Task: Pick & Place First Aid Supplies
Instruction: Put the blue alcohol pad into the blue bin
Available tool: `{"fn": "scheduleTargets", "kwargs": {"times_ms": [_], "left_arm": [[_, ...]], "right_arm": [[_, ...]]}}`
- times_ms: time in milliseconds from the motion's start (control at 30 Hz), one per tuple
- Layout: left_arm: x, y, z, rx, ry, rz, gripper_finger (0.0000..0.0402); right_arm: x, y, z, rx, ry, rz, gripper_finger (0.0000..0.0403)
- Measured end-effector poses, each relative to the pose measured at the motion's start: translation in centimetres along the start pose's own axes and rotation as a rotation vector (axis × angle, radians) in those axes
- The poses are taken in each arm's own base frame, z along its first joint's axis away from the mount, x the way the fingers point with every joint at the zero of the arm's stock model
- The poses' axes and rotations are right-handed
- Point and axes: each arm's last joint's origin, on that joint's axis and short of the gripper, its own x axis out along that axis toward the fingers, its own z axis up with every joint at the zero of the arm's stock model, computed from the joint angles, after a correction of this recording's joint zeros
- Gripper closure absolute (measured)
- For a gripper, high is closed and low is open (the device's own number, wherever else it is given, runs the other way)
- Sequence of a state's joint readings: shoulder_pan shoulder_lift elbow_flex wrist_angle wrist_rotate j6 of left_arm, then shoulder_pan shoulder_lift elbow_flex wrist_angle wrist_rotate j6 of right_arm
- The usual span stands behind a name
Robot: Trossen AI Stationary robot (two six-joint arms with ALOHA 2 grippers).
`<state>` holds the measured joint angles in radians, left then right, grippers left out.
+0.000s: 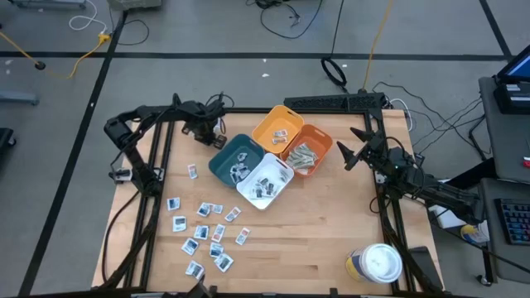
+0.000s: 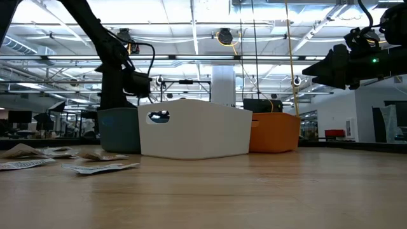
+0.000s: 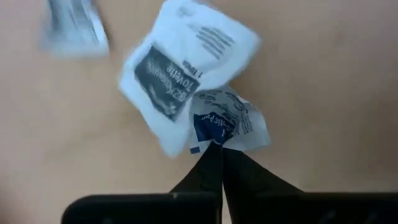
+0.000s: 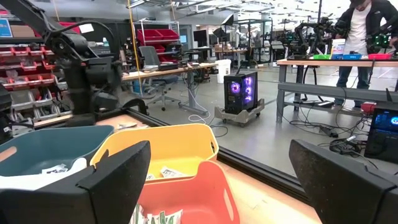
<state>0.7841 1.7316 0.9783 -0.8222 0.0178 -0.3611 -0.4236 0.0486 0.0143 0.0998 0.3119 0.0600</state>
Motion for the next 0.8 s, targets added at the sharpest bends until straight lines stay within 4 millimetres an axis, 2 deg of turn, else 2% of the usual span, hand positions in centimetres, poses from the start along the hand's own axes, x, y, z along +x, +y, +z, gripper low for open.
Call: {"fn": "scheduleTargets", "kwargs": {"times_ms": [67, 400, 600, 800], "left_arm": [[-0.8, 0.0, -0.9, 0.006, 0.032, -0.007, 0.0399], [-6.9, -0.3, -4.6, 0.042, -0.027, -0.029, 0.0400], [-8.2, -0.8, -6.5, 0.056, -0.005, -0.014, 0.0401], [-8.3, -2.5, -6.5, 0.125, -0.001, -0.011, 0.0401]], "right_arm": [[0.0, 0.0, 0.0, 0.000, 0.000, 0.000, 0.0025], [0.0, 0.0, 0.0, -0.001, 0.001, 0.000, 0.0025], [0.0, 0.0, 0.0, 0.000, 0.001, 0.000, 0.0025], [0.0, 0.0, 0.0, 0.000, 0.000, 0.000, 0.0025]]}}
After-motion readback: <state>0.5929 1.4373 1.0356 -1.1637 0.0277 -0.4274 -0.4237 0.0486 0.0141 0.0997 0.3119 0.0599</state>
